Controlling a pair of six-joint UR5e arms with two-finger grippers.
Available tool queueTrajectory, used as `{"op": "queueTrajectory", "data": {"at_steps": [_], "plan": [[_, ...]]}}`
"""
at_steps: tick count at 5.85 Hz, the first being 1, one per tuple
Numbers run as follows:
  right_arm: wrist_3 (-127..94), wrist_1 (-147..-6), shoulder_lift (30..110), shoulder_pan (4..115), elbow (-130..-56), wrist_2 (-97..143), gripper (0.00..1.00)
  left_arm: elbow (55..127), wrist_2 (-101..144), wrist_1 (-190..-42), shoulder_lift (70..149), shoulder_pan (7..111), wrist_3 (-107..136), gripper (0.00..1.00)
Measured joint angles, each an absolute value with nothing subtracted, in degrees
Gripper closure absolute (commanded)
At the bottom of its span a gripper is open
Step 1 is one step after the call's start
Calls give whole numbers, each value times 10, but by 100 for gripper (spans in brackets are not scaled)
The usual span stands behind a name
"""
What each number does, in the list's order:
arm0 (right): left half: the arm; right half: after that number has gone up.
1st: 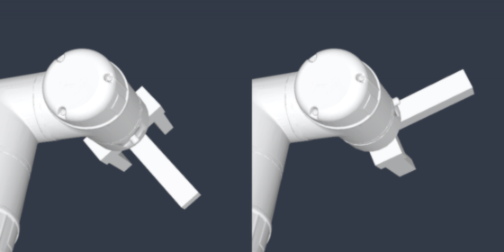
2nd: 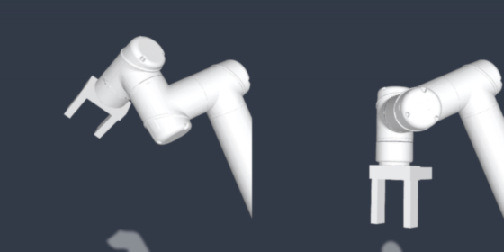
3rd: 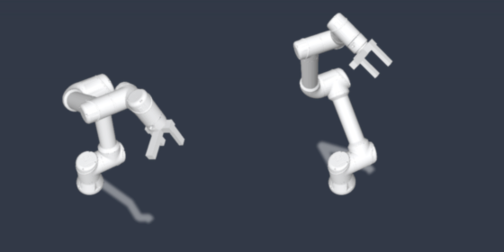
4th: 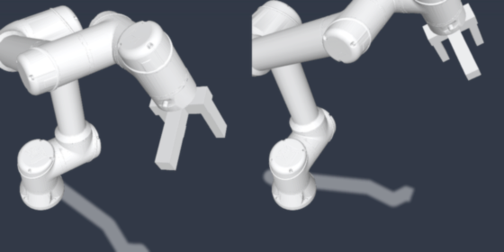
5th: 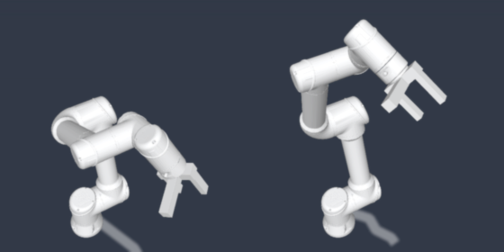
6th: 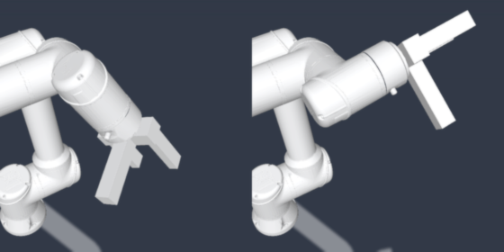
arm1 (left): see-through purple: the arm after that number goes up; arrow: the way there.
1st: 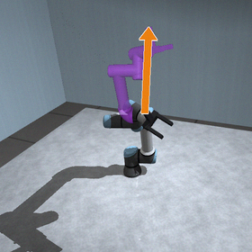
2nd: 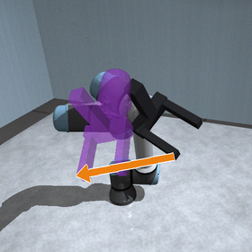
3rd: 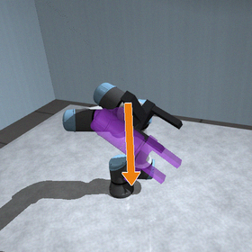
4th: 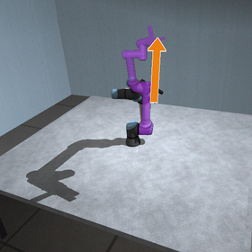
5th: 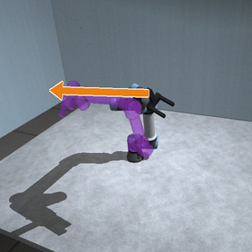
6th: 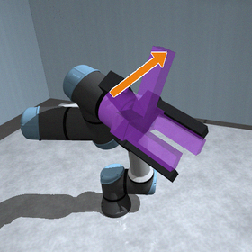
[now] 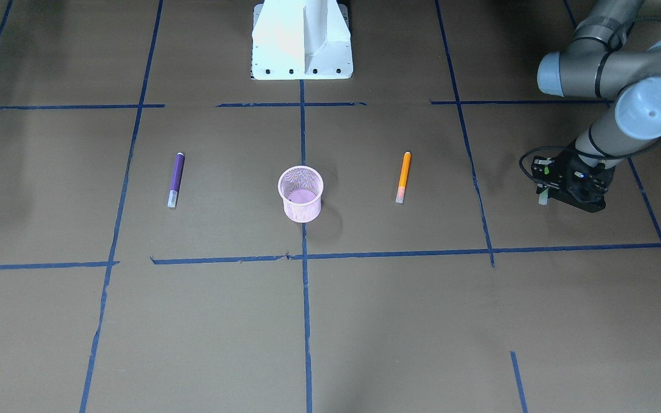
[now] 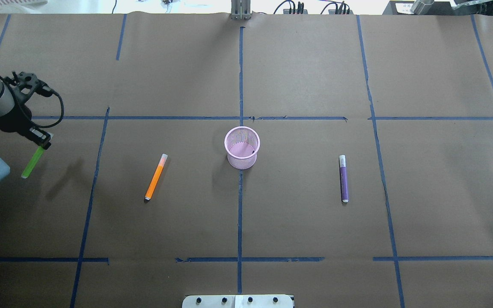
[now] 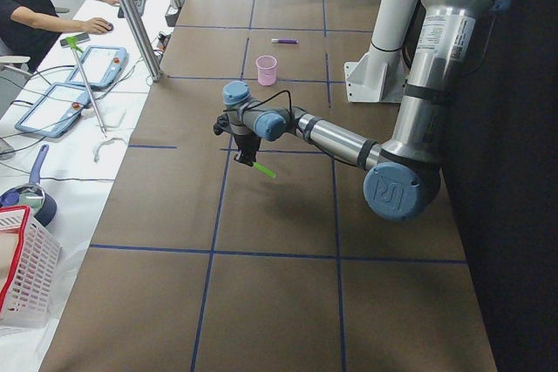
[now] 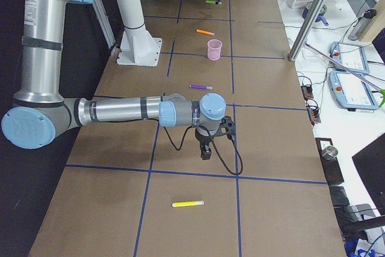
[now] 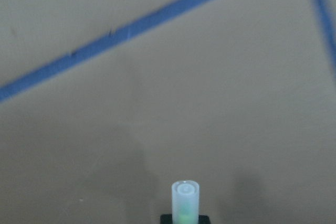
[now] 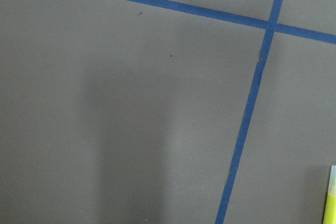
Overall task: Collect pens into pen holder
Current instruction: 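Lift the green marker with the left gripper toward the pink cup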
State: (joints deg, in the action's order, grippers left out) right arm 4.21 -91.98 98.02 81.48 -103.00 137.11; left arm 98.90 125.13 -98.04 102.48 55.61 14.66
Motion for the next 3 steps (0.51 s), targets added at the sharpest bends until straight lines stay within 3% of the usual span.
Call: {"op": "queueTrajectory", "data": {"at_steps": [3], "plan": [[42,-920,980,814,-1030,1372,0,1050,1246,-985,1117,547,165,98]]}}
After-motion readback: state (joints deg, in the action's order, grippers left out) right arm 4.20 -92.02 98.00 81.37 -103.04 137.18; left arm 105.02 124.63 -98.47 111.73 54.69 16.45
